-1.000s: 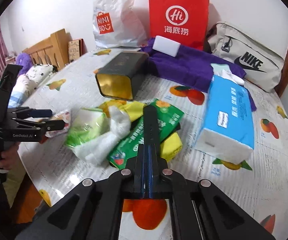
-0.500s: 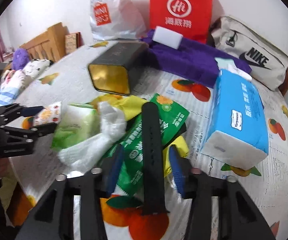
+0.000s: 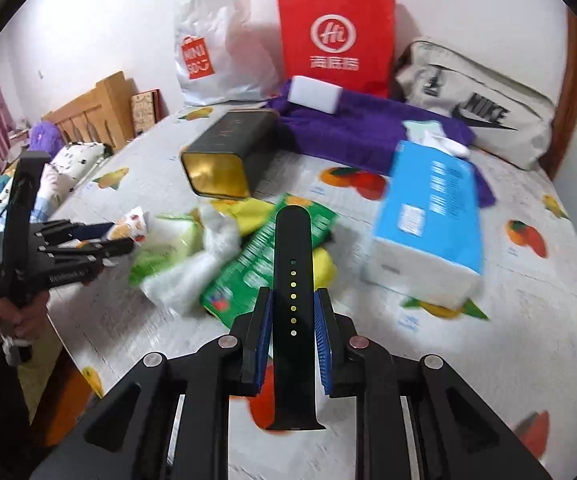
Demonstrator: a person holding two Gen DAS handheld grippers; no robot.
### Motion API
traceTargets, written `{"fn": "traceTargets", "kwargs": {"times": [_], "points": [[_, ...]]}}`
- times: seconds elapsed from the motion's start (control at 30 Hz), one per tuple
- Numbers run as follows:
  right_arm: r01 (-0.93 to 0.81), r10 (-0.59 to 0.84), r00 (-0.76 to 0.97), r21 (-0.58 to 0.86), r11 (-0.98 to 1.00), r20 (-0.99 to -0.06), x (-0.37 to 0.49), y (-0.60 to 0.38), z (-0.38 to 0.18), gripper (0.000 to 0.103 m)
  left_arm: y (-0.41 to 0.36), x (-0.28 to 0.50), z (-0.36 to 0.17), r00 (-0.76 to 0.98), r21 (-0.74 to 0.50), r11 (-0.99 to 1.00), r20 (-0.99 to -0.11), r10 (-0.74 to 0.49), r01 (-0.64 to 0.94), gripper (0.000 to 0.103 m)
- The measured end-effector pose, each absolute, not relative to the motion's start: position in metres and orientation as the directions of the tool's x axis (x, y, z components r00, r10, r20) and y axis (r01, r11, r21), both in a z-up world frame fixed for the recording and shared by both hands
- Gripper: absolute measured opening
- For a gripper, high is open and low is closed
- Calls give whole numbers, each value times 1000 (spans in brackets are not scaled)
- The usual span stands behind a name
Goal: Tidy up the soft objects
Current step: 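Carry the strap and the packet in both grippers over the purple towel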
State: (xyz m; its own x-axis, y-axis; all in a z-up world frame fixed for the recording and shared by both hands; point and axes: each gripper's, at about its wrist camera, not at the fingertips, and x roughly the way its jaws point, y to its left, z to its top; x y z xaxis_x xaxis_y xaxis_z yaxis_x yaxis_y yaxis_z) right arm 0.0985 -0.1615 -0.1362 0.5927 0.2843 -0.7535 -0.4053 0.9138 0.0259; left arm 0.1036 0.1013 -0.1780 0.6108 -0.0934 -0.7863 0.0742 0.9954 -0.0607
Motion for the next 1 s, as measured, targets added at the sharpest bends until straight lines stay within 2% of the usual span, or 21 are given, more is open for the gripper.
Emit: {"fn": "traceTargets", "kwargs": {"times": [0.07, 0.2, 0.27, 0.33, 0.37, 0.4, 0.5, 0.57, 0.77, 1.0], "points": [[-389, 269, 589, 25, 921, -762, 94, -173, -139, 20, 99, 103, -180, 600, -78, 993, -792, -116, 89, 80], [-348, 244, 584, 33, 937, -774, 89, -195, -148, 20, 87, 106, -185, 606, 11, 996, -794, -47, 91, 83], [-330, 241, 580, 46, 943, -778, 88, -204, -154, 20, 86, 108, -185, 618, 12, 995, -785, -50, 96, 83], [-321, 243, 577, 58, 945, -780, 89, -211, -158, 20, 85, 109, -184, 630, 18, 994, -775, -55, 109, 72], [-318, 244, 575, 61, 946, -781, 89, -213, -160, 20, 84, 110, -183, 635, 18, 993, -770, -63, 121, 57], [-314, 244, 574, 64, 947, -782, 89, -216, -162, 20, 82, 110, -182, 637, 21, 992, -768, -66, 128, 50], [-306, 246, 568, 76, 949, -785, 90, -221, -167, 20, 72, 109, -180, 638, 62, 986, -768, -51, 152, 38], [-299, 241, 567, 77, 951, -788, 91, -223, -170, 20, 70, 109, -179, 635, 38, 987, -769, -71, 157, 29], [-293, 246, 553, 90, 952, -796, 93, -226, -173, 20, 76, 112, -176, 622, -42, 992, -776, -107, 118, 21], [-292, 251, 550, 99, 951, -796, 93, -229, -165, 20, 82, 109, -165, 615, -110, 989, -775, -145, 94, 20]]}}
